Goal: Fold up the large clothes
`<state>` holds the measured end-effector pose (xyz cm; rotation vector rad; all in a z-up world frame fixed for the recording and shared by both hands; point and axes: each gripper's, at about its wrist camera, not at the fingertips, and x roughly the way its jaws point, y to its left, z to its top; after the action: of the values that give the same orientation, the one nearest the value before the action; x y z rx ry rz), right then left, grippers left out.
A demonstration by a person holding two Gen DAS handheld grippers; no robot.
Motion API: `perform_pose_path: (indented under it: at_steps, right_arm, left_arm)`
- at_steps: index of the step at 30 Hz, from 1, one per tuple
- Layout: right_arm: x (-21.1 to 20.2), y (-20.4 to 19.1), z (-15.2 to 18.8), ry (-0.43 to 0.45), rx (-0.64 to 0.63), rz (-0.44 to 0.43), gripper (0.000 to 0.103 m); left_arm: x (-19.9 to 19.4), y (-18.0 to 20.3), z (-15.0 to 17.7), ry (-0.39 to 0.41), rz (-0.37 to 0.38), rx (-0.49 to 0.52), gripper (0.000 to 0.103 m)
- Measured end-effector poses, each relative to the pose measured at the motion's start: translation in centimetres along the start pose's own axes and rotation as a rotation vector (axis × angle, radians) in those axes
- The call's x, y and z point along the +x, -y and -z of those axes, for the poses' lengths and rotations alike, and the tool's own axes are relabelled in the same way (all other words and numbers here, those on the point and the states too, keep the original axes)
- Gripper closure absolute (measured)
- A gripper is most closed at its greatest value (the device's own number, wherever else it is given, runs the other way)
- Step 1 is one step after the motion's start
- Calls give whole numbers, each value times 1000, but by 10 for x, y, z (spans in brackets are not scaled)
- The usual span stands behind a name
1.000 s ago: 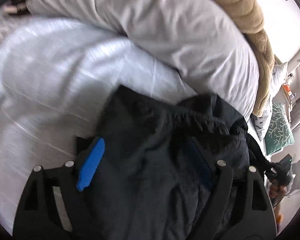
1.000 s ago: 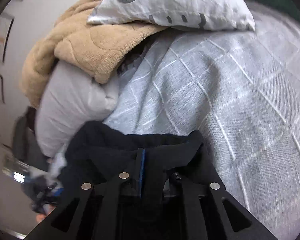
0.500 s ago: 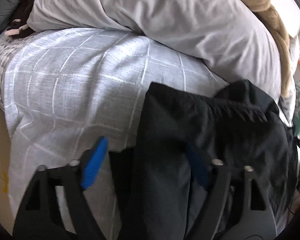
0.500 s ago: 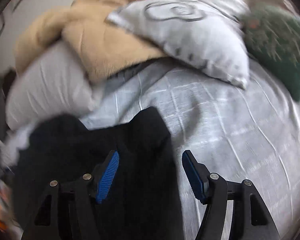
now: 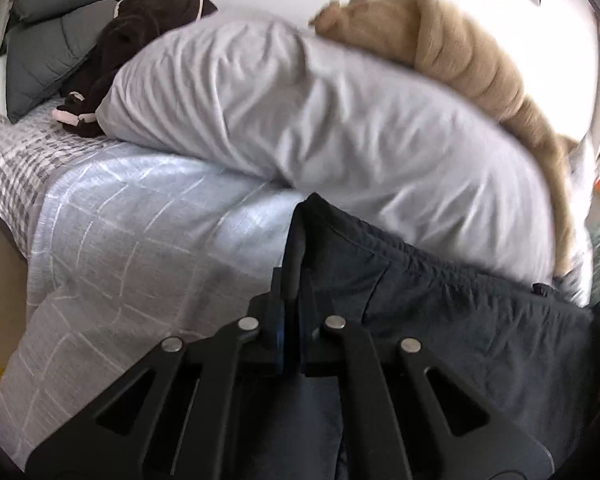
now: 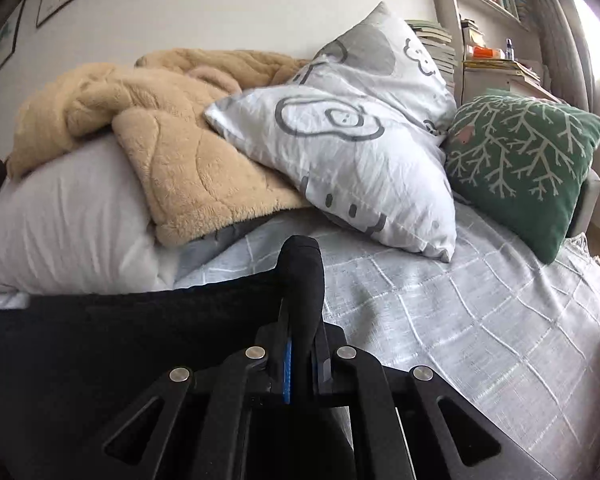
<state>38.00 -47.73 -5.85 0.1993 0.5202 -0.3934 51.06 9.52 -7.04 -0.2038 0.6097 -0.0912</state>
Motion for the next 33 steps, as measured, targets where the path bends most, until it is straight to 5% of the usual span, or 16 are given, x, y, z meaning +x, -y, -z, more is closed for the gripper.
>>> perform_pose_path:
  at_steps: [5, 9, 11, 14, 16, 18, 20, 26, 29, 33]
  right_arm:
    - [46, -6, 16, -121, -17, 32, 97]
    - [71, -8, 28, -199, -28, 50, 93]
    - [74, -8, 29, -215, -24, 66, 91]
    - [66, -5, 26, -224, -18, 97, 71]
    - [46, -7, 20, -203, -33, 109, 67]
    - [14, -14, 15, -147, -62, 83, 43]
    - [-24, -28, 17, -83, -94, 43, 30]
    - [-90, -127, 73, -106, -254, -168, 29]
    - [-100, -166, 108, -143, -334, -221, 29]
    - [-88, -141, 140, -249, -303, -165, 29]
  left_arm:
    - [53, -1, 28, -127, -85, 23, 95]
    - [61, -5, 29, -150, -90, 6, 89]
    - [60, -10, 26, -162, -114, -14, 68]
    - [50, -14, 19, -197, -175, -29, 30]
    - [22, -8, 15, -156, -159, 6, 28]
    - [-9, 7, 16, -123, -138, 49, 19]
    - [-37, 30, 24, -115, -68, 75, 17]
    - [-80, 126, 77, -171, 146, 200, 15]
    - [-78, 147, 107, -202, 143, 296, 15]
    - [-63, 109, 134, -281, 94, 333, 14]
